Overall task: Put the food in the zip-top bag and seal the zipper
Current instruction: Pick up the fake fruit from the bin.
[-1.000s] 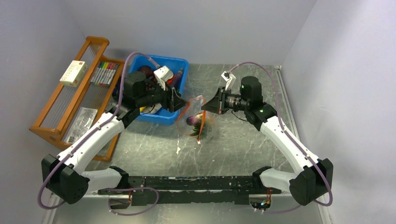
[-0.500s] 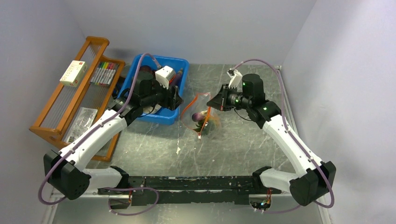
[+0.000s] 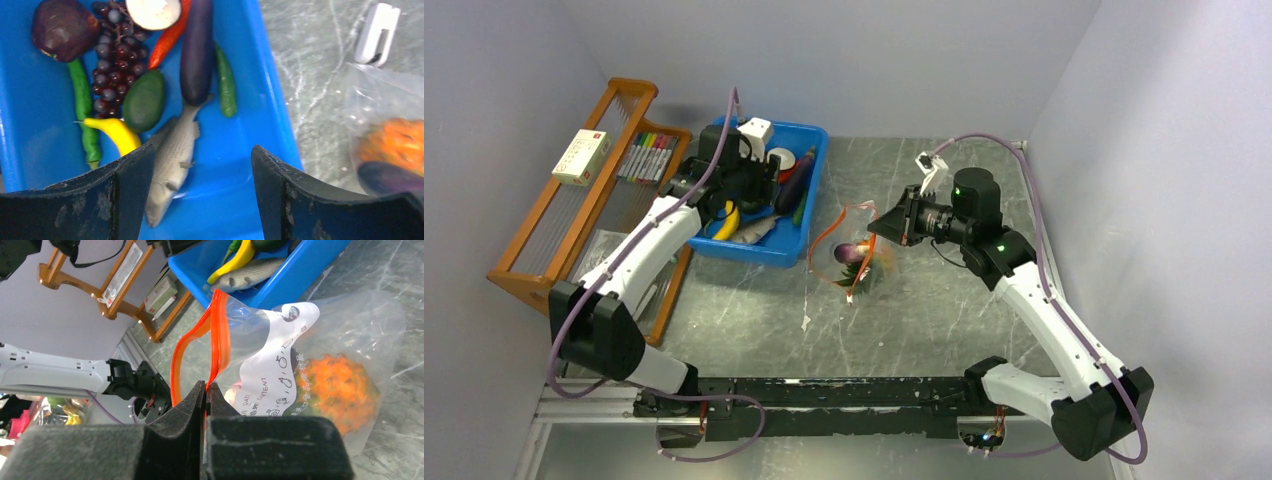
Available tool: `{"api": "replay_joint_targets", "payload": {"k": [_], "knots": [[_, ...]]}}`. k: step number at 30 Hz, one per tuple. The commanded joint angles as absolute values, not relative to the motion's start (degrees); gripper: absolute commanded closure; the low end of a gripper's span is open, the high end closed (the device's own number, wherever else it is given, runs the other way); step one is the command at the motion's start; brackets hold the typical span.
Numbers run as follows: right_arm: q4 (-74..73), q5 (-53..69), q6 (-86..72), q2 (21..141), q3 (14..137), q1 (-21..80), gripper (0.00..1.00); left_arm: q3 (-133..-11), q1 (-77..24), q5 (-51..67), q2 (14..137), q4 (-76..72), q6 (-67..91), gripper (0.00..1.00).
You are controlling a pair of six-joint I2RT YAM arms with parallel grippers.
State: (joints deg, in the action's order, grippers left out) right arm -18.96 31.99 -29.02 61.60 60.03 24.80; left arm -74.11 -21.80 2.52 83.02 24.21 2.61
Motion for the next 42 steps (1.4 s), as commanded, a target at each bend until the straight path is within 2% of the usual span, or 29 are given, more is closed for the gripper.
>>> {"api": "replay_joint_targets", "payload": {"k": [1, 6, 10, 13, 17, 30, 34, 42], "knots": [[-15.0, 34.43, -30.26, 60.02, 59.02, 24.6, 1.0, -78.46, -19.08, 1.4, 85.66, 25.38, -1.77, 0.3], [-16.07, 33.51, -29.24, 59.06, 58.98, 24.56, 1.0, -82.52, -16.14, 2.03, 92.1, 27.08, -4.77, 0.3], [-15.79, 33.33, -29.46, 59.04, 58.64, 24.54, 1.0, -81.85, -14.77, 1.14, 95.66, 23.73, -6.82, 0.27], [-15.08, 33.92, -30.24, 59.65, 58.53, 24.57, 1.0, -84.57, -13.67, 1.88, 101.35, 25.78, -7.9, 0.31], [-14.31, 33.88, -31.04, 60.02, 58.47, 24.55, 1.0, -87.02, -13.63, 3.5, 106.19, 27.3, -8.91, 0.31], [-12.5, 34.16, -32.95, 60.86, 58.45, 24.56, 1.0, -87.36, -11.7, 0.01, 114.87, 26.68, -10.08, 0.28], [-12.13, 34.45, -33.13, 60.74, 58.16, 24.56, 1.0, -88.12, -11.69, -0.49, 116.36, 26.58, -10.24, 0.22], [-12.65, 34.02, -32.78, 59.82, 57.92, 24.61, 1.0, -90.21, -11.6, -2.11, 119.0, 27.17, -10.54, 0.22]]}}
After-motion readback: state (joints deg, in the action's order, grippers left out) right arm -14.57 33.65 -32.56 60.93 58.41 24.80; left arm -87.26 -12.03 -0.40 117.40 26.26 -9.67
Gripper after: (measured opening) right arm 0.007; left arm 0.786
